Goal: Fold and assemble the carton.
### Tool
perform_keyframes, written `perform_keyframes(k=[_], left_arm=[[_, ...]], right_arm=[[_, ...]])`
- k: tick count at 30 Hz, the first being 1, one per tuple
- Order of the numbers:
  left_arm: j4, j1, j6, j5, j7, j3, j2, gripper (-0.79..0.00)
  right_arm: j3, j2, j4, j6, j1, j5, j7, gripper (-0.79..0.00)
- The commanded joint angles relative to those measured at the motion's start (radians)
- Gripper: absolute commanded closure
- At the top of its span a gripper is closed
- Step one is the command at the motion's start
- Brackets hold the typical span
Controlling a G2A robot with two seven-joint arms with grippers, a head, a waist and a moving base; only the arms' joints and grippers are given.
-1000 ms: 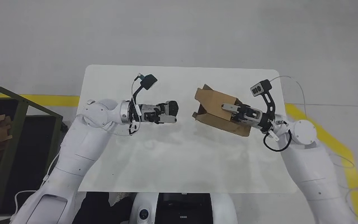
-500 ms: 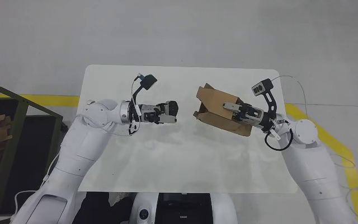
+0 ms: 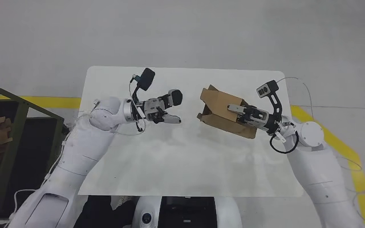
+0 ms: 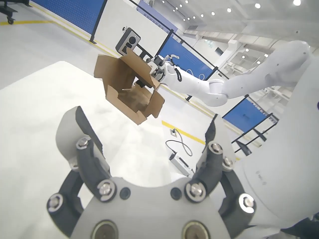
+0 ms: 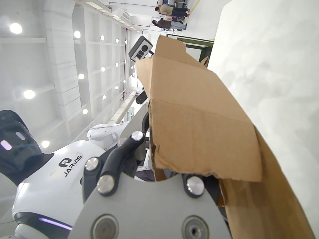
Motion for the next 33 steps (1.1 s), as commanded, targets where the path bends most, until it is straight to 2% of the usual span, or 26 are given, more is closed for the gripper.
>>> perform_keyframes(k=[1,10,19,28,33], left_arm=[[-0.029,0.003,0.003,0.066,0.013,-0.024,0.004,-0.785],[-0.106,0.054,0.003,0.363,0.172,-0.069,0.026,-0.785],[-0.11,0.055,0.003,0.636,0.435,-0.009,0.054,-0.785],[-0.1,0.011,0.003,0.709,0.605,0.112,0.104,-0.785],[-0.1,0.011,0.003,0.709,0.605,0.112,0.104,-0.785]], right_arm=[[0.0,0.0,0.0,0.0,0.0,0.0,0.0,0.0],[0.0,0.0,0.0,0.0,0.0,0.0,0.0,0.0],[0.0,0.0,0.0,0.0,0.0,0.0,0.0,0.0],[0.0,0.0,0.0,0.0,0.0,0.0,0.0,0.0],[0.0,0.0,0.0,0.0,0.0,0.0,0.0,0.0]])
